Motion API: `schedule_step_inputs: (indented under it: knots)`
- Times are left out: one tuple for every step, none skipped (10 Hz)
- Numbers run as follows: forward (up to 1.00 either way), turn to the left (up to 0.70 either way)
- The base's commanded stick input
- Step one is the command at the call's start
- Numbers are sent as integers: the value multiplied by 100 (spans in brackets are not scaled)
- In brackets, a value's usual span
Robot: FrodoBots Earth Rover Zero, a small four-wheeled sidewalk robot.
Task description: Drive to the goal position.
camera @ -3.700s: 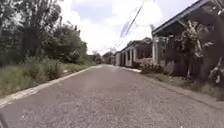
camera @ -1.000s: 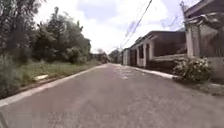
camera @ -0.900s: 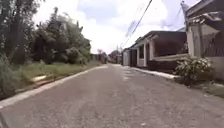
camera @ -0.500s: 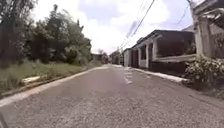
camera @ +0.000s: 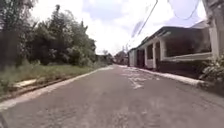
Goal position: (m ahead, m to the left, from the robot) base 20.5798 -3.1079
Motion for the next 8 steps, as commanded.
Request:
schedule_step_inputs:
  knots:
    - [100,0]
    - [100,0]
    - [100,0]
    - [100,0]
    - [100,0]
    - [100,0]
    - [100,0]
    - [100,0]
